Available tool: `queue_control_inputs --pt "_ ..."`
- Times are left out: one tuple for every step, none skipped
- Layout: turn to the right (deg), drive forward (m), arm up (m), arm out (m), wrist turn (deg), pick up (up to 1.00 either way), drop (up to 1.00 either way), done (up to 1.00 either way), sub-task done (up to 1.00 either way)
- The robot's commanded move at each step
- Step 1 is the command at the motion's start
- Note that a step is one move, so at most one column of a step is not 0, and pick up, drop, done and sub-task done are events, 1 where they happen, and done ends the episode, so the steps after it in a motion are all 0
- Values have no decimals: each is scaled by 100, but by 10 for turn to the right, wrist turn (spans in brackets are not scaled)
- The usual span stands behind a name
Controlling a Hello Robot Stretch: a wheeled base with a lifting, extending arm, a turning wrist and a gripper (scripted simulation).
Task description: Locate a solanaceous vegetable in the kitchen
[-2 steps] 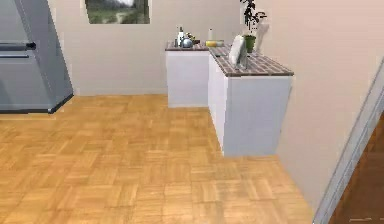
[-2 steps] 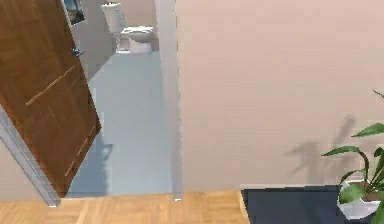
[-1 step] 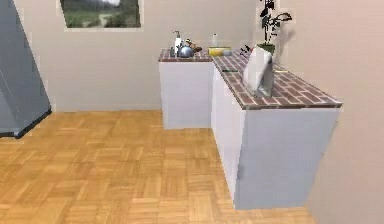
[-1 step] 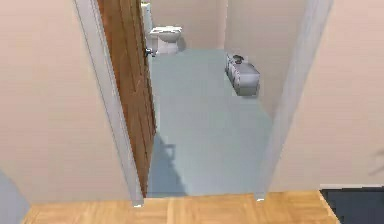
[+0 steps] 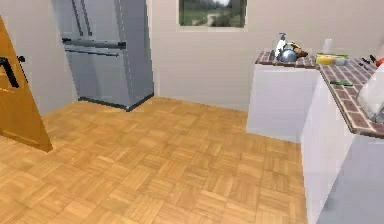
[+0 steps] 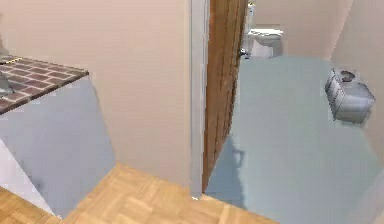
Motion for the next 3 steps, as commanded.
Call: queue_control_inputs --pt "0 95 0 0 0 0 0 0 0" --pt "330 0 0 0 0 0 0 0 0" --pt "0 85 0 0 0 0 0 0 0"
